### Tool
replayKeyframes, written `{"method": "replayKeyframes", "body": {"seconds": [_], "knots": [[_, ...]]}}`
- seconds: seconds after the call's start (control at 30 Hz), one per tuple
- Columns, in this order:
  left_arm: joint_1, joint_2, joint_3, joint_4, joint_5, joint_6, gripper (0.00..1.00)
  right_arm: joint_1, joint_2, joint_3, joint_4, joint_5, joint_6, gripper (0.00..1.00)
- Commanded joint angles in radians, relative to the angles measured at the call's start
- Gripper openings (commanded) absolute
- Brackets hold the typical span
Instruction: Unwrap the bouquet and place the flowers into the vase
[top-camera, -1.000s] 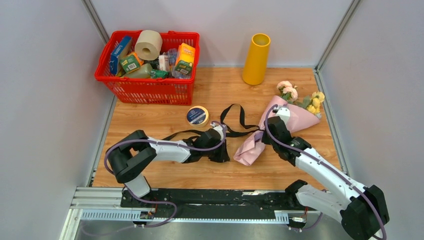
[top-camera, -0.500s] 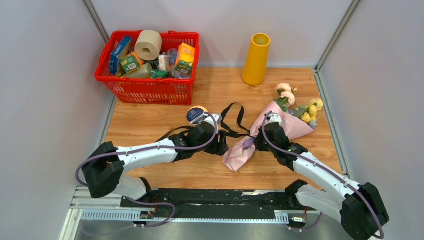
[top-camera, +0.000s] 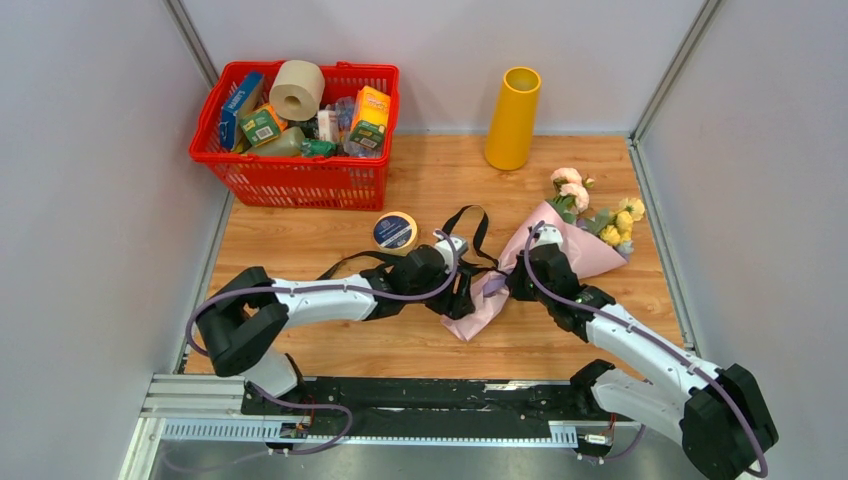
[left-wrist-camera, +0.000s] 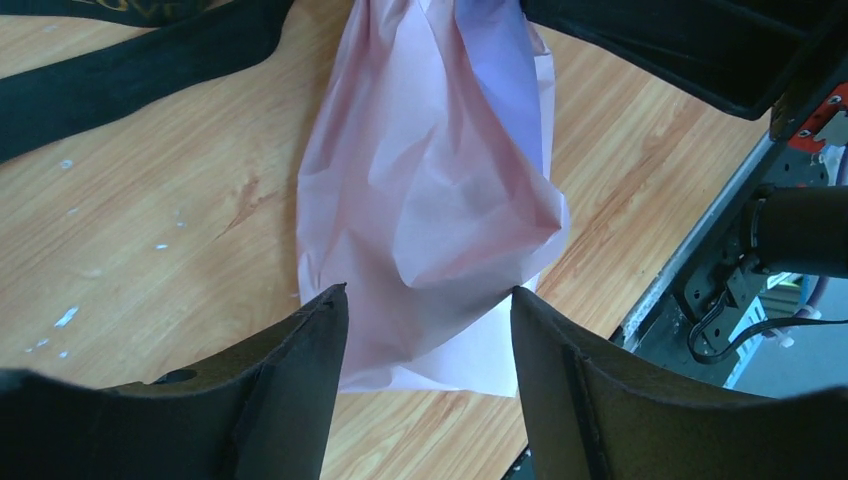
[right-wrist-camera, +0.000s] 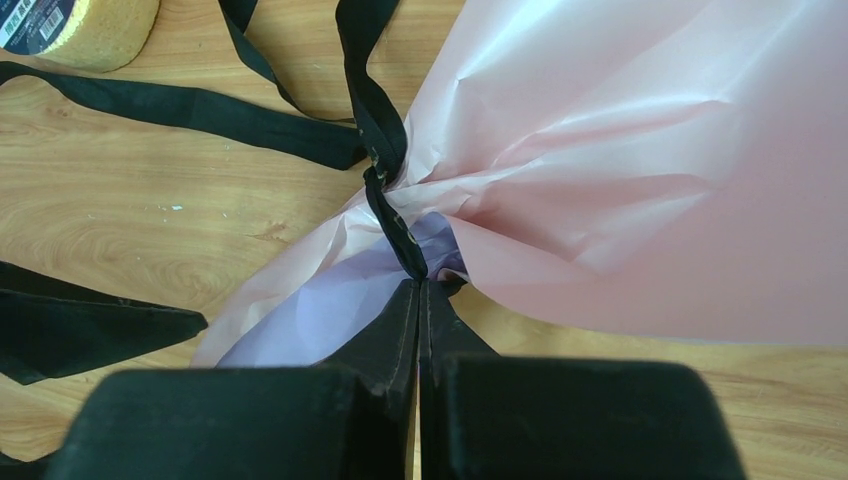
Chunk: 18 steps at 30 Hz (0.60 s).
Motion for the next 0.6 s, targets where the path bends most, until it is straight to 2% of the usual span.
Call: {"method": "replayKeyframes", "body": {"seconds": [0.0,0.13,0.23,0.27,0.3,0.33,0.4,0.43,0.57], "knots": [[-0.019,0.052,0.006,0.083,0.006,0.047,0.66,-0.001,0.012,0.009,0.056,0.005,0.024,0.0],[-0.027,0.082,-0.007,0.083,-0.02,0.021,0.54,-0.001,0.035,0.018,0.056,0.017,0.05,0.0],[-0.045,0.086,-0.017,0.051,-0.092,0.003,0.42,-0.001,0.049,0.025,0.049,0.059,0.073,0.0],[-0.048,0.089,-0.015,0.041,-0.1,-0.005,0.31,-0.001,0.051,0.029,0.044,0.069,0.077,0.0],[-0.05,0.1,-0.009,0.022,-0.106,-0.008,0.26,-0.001,0.051,0.035,0.041,0.079,0.077,0.0],[-0.05,0.106,-0.004,0.012,-0.106,-0.015,0.16,-0.001,0.045,0.04,0.04,0.085,0.075,0.0],[-0.051,0.121,0.006,-0.029,-0.144,-0.028,0.04,-0.001,0.029,0.051,0.035,0.106,0.069,0.0],[-0.053,0.126,0.009,-0.049,-0.157,-0.032,0.01,-0.001,0.014,0.06,0.027,0.125,0.066,0.0],[-0.057,0.12,-0.001,-0.069,-0.184,-0.057,0.0,-0.003,-0.032,0.077,-0.003,0.229,0.054,0.0]]}}
